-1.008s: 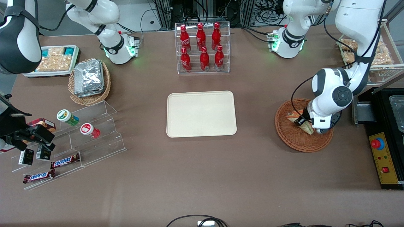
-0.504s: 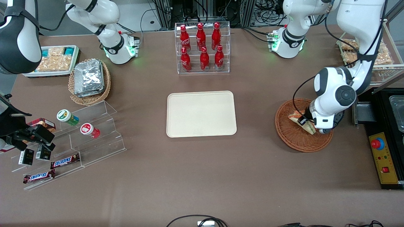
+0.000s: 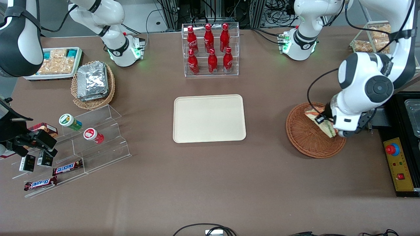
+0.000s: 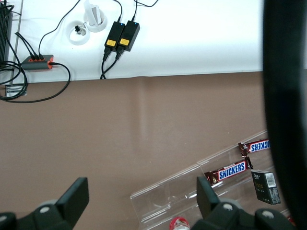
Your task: Place sandwich from basket to tray
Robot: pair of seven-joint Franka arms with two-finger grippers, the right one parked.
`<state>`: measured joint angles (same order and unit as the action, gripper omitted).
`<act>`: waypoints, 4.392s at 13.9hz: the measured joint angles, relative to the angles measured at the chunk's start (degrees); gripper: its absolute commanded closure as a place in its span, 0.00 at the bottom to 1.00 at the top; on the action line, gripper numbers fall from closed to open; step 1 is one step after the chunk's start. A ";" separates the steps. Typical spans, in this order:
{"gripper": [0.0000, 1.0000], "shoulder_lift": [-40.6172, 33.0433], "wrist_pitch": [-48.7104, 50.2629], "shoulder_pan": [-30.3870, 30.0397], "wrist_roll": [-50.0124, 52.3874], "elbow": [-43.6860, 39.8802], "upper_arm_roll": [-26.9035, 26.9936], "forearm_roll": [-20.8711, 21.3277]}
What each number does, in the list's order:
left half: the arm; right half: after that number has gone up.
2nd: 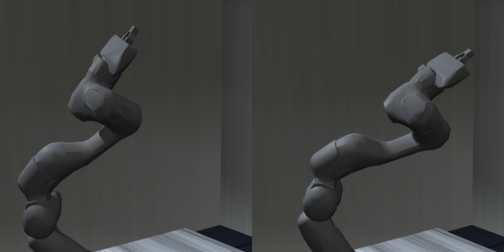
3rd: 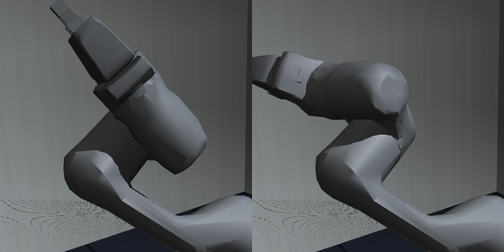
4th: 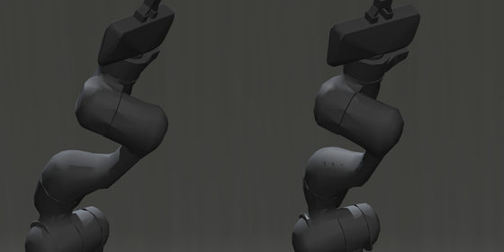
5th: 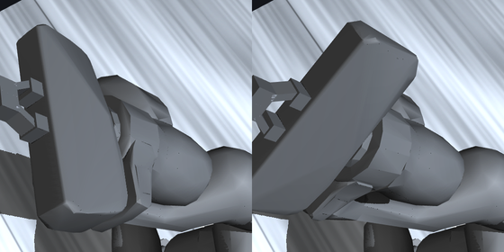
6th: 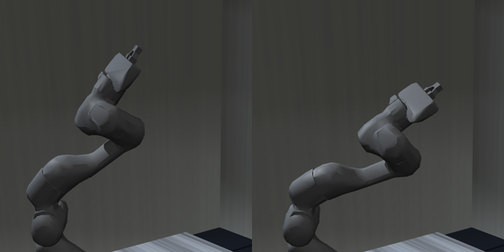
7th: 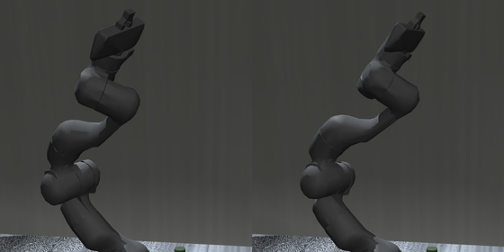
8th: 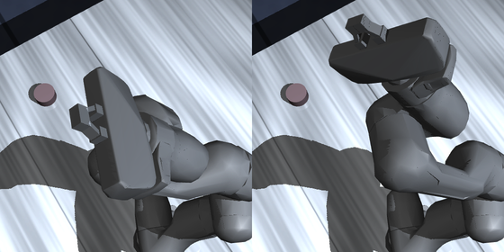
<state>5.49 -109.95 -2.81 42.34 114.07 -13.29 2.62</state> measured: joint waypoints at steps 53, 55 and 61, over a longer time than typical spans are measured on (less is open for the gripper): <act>0.01 20.20 8.38 6.01 13.65 -29.62 -15.10 11.60; 0.01 18.02 11.62 3.25 10.35 -29.62 -15.10 11.57; 0.01 10.72 21.04 -6.03 -8.43 -29.61 -15.01 7.07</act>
<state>16.21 -88.90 -8.84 33.90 84.46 -28.30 9.68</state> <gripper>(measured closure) 0.004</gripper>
